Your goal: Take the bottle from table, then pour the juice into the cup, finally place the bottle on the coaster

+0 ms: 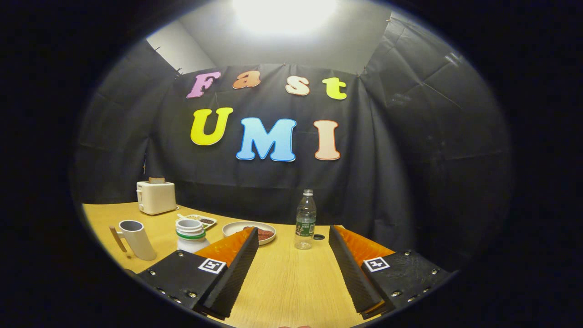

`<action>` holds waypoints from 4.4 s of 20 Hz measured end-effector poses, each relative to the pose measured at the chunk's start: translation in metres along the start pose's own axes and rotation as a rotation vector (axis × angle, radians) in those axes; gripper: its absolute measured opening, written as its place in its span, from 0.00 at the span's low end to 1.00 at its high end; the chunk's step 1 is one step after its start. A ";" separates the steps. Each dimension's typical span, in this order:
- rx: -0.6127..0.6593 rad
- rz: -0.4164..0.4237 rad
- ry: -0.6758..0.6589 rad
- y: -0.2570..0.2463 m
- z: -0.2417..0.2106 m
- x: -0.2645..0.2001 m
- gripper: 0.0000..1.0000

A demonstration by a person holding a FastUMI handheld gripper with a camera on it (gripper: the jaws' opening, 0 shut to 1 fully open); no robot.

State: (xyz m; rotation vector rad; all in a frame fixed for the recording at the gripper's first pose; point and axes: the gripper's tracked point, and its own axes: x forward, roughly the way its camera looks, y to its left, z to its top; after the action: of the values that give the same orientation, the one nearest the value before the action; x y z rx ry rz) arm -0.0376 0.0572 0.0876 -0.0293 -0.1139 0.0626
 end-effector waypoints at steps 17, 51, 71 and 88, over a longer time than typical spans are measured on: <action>0.124 0.158 0.100 0.089 -0.060 -0.037 0.94; -0.033 0.177 0.177 0.136 -0.100 0.015 0.65; -0.718 0.135 0.083 0.209 -0.060 0.040 0.66; -1.225 0.052 -0.046 0.223 -0.037 0.046 0.65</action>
State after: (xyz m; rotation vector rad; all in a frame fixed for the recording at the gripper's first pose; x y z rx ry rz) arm -0.0010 0.2815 0.0491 -1.2546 -0.1833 0.0380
